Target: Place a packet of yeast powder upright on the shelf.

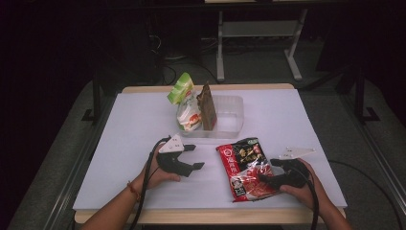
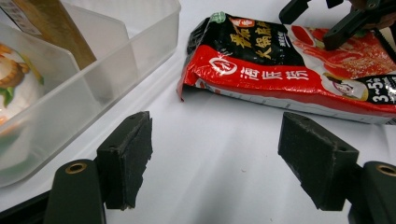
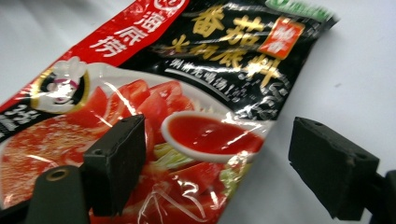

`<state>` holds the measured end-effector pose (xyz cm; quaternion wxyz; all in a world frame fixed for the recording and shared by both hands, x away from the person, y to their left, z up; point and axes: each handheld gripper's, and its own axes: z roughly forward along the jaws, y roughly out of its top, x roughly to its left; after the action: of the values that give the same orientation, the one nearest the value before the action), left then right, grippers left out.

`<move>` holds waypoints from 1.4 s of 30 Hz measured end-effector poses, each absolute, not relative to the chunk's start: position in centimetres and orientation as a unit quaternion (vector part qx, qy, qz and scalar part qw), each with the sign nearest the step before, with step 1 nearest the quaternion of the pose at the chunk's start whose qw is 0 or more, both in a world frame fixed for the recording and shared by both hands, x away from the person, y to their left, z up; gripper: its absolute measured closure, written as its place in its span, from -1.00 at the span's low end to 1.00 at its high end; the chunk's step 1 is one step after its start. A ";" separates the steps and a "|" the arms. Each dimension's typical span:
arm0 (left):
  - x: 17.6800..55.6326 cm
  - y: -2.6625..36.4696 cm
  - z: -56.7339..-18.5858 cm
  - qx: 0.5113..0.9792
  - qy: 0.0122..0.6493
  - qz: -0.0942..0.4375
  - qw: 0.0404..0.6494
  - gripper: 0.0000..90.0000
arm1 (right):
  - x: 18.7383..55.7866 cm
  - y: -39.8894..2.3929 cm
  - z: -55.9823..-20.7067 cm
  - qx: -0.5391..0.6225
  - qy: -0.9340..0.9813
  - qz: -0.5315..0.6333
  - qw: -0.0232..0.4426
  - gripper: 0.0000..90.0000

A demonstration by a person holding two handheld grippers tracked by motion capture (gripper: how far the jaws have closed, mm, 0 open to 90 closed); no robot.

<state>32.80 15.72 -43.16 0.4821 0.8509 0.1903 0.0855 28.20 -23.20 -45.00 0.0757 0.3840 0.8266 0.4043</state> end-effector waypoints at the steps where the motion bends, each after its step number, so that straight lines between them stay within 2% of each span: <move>1: 32.8 15.6 -43.2 0.852 0.190 0.083 0.481 -0.44 | 28.2 -23.2 -45.1 0.386 0.825 0.407 0.067 -0.60; 9: 33.0 14.0 -43.3 0.852 0.183 0.065 0.485 -0.44 | 28.5 -22.6 -45.6 0.381 0.830 0.407 0.033 -0.65; 25: 36.6 8.9 -45.0 0.836 0.249 -0.029 0.488 -0.56 | 28.3 -21.8 -45.5 0.375 0.835 0.400 0.041 -0.67; 33: 36.5 9.1 -45.2 0.839 0.255 -0.026 0.480 -0.58 | 28.2 -21.8 -45.6 0.369 0.836 0.404 0.044 -0.66; 36: 36.4 9.5 -45.1 0.839 0.267 0.006 0.475 -0.58 | 28.2 -21.8 -45.6 0.366 0.837 0.404 0.045 -0.66; 42: 37.3 9.5 -45.8 0.836 0.283 -0.005 0.471 -0.58 | 28.3 -21.7 -45.7 0.360 0.839 0.406 0.041 -0.66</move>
<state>37.32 9.53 -45.81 0.4705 0.8356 0.2835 -0.0048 28.26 -21.73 -45.66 0.0413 0.3597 0.8390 0.4061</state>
